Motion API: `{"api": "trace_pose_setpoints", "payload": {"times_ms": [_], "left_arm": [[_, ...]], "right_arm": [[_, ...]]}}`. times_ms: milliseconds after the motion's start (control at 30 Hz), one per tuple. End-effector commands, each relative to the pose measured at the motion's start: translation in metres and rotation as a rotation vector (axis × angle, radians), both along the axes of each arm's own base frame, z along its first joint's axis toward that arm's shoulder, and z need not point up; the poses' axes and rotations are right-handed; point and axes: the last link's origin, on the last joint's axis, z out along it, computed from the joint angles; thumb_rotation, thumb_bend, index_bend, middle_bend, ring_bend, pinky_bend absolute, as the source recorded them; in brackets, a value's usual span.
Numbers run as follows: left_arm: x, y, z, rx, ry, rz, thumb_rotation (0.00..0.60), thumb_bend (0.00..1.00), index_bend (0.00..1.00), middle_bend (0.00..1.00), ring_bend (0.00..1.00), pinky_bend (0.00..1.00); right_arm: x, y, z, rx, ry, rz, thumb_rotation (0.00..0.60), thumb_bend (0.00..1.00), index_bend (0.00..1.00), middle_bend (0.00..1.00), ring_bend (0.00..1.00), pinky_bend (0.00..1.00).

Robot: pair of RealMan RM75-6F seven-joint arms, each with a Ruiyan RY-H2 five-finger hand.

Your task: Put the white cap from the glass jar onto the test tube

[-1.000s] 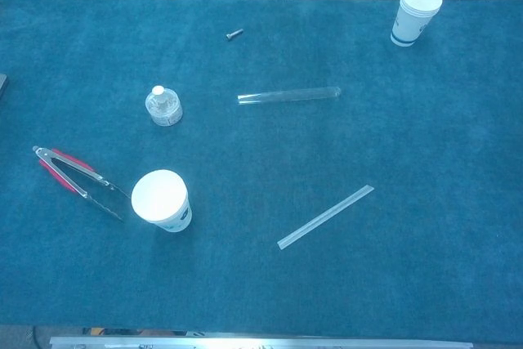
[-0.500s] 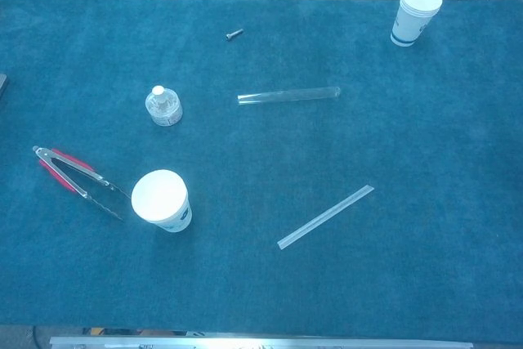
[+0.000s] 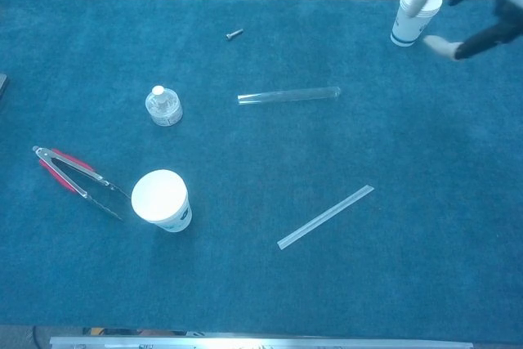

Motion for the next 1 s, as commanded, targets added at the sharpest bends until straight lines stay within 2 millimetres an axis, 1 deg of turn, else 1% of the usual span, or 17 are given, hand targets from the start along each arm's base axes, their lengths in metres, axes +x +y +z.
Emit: {"api": "trace_pose_setpoints", "payload": {"times_ms": [33,133,300,600,767,933,1000], "left_arm": [[0.003,-0.003,0.000,-0.006,0.009,-0.002,0.600,0.32,0.30,0.12,0.00,0.02],[0.004,-0.004,0.001,-0.012,0.016,0.001,0.600,0.32,0.30,0.12,0.00,0.02],[0.005,-0.007,0.002,-0.012,0.021,-0.001,0.600,0.32,0.30,0.12,0.00,0.02],[0.006,-0.007,-0.003,-0.038,0.020,-0.011,0.600,0.32,0.30,0.12,0.00,0.02],[0.005,-0.008,-0.005,-0.048,0.020,-0.017,0.600,0.32,0.30,0.11,0.00,0.02],[0.003,-0.008,-0.005,-0.053,0.018,-0.019,0.600,0.32,0.30,0.11,0.00,0.02],[0.002,-0.008,-0.005,-0.053,0.016,-0.018,0.600,0.32,0.30,0.11,0.00,0.02]], "right_arm": [[0.024,-0.027,-0.033,0.077,0.058,0.024,0.600,0.33,0.41,0.16,0.06,0.26],[0.031,-0.038,-0.053,0.096,0.098,0.023,0.600,0.33,0.42,0.18,0.06,0.27],[0.039,-0.049,-0.082,0.109,0.168,0.020,0.600,0.33,0.44,0.19,0.06,0.28],[0.050,-0.066,-0.122,0.104,0.278,0.021,0.600,0.32,0.44,0.19,0.06,0.28],[0.053,-0.072,-0.143,0.102,0.342,0.026,0.600,0.30,0.44,0.19,0.06,0.28],[0.062,-0.076,-0.165,0.103,0.383,0.031,0.600,0.28,0.44,0.19,0.06,0.28],[0.065,-0.077,-0.170,0.104,0.389,0.034,0.600,0.27,0.44,0.19,0.06,0.28]]}}
